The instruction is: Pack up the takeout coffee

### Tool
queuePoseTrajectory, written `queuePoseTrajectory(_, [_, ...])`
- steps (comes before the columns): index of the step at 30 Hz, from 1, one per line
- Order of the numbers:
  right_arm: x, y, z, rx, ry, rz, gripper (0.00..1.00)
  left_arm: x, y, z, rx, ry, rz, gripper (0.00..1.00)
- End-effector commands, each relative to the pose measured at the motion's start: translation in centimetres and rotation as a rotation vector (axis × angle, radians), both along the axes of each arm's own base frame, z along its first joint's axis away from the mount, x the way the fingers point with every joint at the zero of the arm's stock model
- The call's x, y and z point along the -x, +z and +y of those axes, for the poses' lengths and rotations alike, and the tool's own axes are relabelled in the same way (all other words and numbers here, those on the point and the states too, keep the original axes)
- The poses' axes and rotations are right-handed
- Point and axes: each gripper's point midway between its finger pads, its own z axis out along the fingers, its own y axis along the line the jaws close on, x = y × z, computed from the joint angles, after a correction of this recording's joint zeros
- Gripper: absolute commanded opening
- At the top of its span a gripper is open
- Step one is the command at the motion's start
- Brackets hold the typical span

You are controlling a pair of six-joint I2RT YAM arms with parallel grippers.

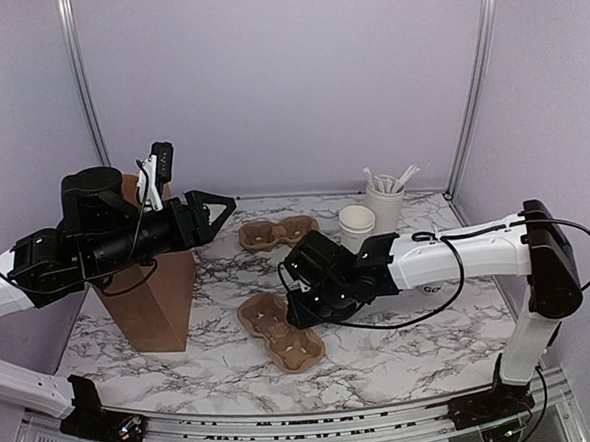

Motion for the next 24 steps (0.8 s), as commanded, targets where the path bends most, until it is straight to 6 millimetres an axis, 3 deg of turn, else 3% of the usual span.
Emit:
queuePoseTrajectory(1, [-0.8, 2.3, 3.4, -0.079, 0.072, -0.038, 0.36, 0.7, 3.4, 1.1, 0.036, -0.007, -0.066, 0.73])
queuePoseTrajectory(5, [-0.8, 1.8, 4.2, -0.050, 0.097, -0.032, 0.51, 0.7, 5.0, 2.2, 0.043, 0.018, -0.102, 0.73])
queuePoseTrajectory(11, [-1.1, 1.6, 4.2, -0.026, 0.091, -0.056, 0.59, 0.8, 7.2, 5.1, 0.053, 0.097, -0.174, 0.74])
queuePoseTrajectory(17, [-4.5, 0.1, 2.4, 0.020, 0.013, -0.085, 0.59, 1.0, 9.1, 8.1, 0.065, 0.182, -0.235, 0.75])
queuePoseTrajectory(24, [-6.5, -2.2, 3.1, 0.065, 0.032, -0.070, 0.59, 1.4, 10.4, 10.5, 0.084, 0.239, -0.273, 0.75])
